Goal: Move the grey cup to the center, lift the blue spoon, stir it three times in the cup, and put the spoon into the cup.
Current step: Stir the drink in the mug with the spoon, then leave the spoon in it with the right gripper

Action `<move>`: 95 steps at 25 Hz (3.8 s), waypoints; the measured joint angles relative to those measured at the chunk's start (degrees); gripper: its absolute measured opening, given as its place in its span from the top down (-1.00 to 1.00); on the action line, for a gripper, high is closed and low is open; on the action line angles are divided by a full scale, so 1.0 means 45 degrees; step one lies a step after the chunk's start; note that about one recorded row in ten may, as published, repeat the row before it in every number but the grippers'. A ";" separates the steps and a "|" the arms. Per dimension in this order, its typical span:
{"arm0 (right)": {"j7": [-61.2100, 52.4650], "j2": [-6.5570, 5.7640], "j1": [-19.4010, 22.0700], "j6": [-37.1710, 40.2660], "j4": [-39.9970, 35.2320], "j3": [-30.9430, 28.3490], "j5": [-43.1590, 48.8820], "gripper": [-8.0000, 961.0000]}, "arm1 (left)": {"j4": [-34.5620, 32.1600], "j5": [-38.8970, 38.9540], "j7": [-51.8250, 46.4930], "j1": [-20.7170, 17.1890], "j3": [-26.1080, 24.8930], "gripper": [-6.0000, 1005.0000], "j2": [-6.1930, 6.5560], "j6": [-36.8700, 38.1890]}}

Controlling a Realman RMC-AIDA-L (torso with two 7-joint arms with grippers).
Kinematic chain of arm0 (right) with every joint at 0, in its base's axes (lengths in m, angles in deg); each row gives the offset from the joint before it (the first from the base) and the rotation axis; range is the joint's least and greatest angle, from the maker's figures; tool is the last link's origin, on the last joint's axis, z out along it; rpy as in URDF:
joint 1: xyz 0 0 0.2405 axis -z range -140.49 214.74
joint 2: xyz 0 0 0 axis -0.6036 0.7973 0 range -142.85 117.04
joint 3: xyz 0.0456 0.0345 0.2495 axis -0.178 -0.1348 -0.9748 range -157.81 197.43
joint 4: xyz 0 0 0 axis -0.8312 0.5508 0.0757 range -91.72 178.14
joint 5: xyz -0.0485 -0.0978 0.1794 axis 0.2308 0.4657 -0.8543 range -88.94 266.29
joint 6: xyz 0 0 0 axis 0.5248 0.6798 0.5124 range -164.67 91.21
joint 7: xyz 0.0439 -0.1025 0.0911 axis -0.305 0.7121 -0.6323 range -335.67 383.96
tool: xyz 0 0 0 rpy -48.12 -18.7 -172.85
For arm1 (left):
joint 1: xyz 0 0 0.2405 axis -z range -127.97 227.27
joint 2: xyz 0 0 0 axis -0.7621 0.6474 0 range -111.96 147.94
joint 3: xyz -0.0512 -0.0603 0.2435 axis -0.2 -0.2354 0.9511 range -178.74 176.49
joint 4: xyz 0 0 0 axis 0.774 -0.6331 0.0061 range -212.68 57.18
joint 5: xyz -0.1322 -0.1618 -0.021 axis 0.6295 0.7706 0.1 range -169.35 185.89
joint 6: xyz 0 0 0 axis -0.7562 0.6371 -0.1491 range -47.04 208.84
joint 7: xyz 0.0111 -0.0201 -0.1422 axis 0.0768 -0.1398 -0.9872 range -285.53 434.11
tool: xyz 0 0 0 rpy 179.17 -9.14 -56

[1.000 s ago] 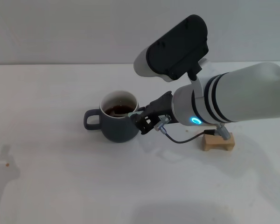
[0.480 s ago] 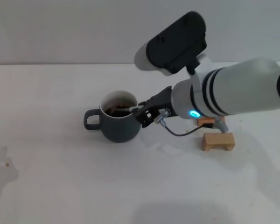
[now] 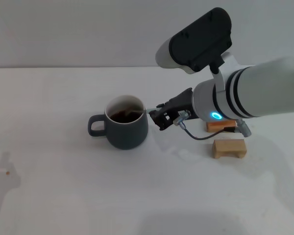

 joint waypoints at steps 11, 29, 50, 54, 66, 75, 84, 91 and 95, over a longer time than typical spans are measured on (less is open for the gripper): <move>-0.0042 0.0032 0.0280 -0.0887 0.0936 0.0084 -0.0137 0.65 | 0.0062 0.0000 0.0000 0.0142 0.0000 0.99 -0.0015 -0.0050; 0.0162 0.0026 -0.0910 0.0375 -0.0598 0.0174 -0.0815 0.66 | 0.0017 -0.0001 0.0000 0.0160 -0.0166 0.99 -0.0020 -0.0052; 0.0945 0.0024 -0.0347 0.0358 -0.0702 -0.0525 -0.1011 0.67 | 0.0110 0.0000 0.0000 0.0307 -0.0242 0.99 -0.0030 -0.0363; 0.0946 0.0028 -0.0262 0.0157 -0.0330 -0.0393 -0.1412 0.67 | 0.0110 -0.0001 0.0000 0.0327 -0.0216 0.99 -0.0036 -0.0372; 0.0944 0.0047 -0.0742 0.0591 -0.0738 -0.0125 -0.1432 0.70 | 0.0110 -0.0004 0.0000 0.0190 -0.0182 0.99 -0.0038 -0.0348; 0.1150 0.0002 -0.1126 0.1318 -0.1405 -0.0269 -0.1392 0.70 | 0.0116 0.0002 0.0000 0.0169 -0.0291 0.99 -0.0038 -0.0328; 0.1539 -0.0034 -0.0980 0.1173 -0.1683 -0.1010 -0.1326 0.71 | 0.0130 0.0000 0.0000 0.0172 -0.0294 0.99 -0.0039 -0.0289; 0.1531 0.0008 -0.0701 0.0509 -0.1106 -0.0867 -0.1410 0.71 | 0.0130 -0.0001 0.0000 0.0190 -0.0293 0.99 -0.0041 -0.0264; 0.1375 0.0039 -0.0560 0.0188 -0.0605 -0.0599 -0.1530 0.71 | 0.0142 -0.0001 0.0000 0.0169 -0.0236 0.99 -0.0060 -0.0231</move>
